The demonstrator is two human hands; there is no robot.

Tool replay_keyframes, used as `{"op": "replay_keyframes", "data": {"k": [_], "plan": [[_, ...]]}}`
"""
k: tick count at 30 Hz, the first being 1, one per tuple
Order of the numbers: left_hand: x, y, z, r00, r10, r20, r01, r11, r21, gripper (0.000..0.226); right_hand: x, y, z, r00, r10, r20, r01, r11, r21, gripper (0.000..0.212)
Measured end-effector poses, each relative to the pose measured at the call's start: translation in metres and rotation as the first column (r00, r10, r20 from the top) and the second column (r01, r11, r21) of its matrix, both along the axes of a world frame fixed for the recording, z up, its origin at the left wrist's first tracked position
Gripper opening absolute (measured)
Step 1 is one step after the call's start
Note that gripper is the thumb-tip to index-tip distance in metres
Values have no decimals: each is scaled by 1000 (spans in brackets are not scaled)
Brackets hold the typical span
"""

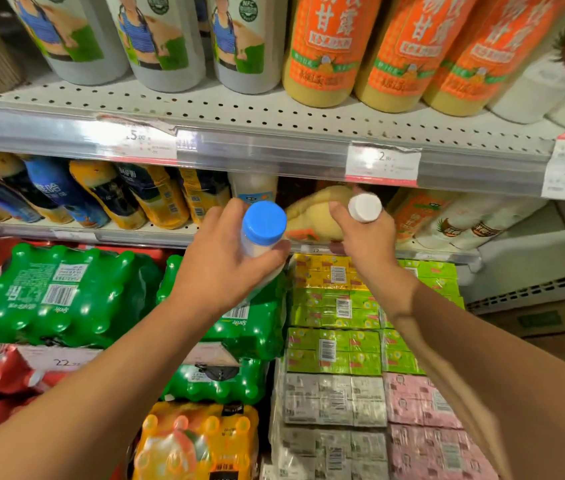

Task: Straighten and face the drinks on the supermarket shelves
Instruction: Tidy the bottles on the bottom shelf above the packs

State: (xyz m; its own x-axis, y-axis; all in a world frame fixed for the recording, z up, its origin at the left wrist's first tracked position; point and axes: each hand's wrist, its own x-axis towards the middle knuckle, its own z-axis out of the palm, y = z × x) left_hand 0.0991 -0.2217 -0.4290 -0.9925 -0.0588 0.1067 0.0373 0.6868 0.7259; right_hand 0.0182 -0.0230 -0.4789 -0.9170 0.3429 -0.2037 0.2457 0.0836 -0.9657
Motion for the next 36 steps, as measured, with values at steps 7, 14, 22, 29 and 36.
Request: {"op": "replay_keyframes", "data": {"k": [7, 14, 22, 29, 36], "plan": [[3, 24, -2, 998, 51, -39, -54, 996, -65, 45, 12, 71, 9, 989, 131, -62, -133, 991, -19, 38], [5, 38, -4, 993, 96, -63, -103, 989, -110, 40, -11, 119, 17, 987, 158, -36, -152, 978, 145, 38], [12, 39, 2, 990, 136, -27, -138, 987, -80, 49, -44, 116, 15, 996, 78, 44, -88, 948, 306, 25], [9, 42, 0, 991, 134, -28, -137, 983, -124, 52, -59, 112, 6, 978, 50, 202, -130, 905, 404, 39], [5, 37, -14, 980, 125, -153, -144, 983, -115, 41, -63, 93, -10, 996, 85, 36, -87, 727, 681, 35]]}}
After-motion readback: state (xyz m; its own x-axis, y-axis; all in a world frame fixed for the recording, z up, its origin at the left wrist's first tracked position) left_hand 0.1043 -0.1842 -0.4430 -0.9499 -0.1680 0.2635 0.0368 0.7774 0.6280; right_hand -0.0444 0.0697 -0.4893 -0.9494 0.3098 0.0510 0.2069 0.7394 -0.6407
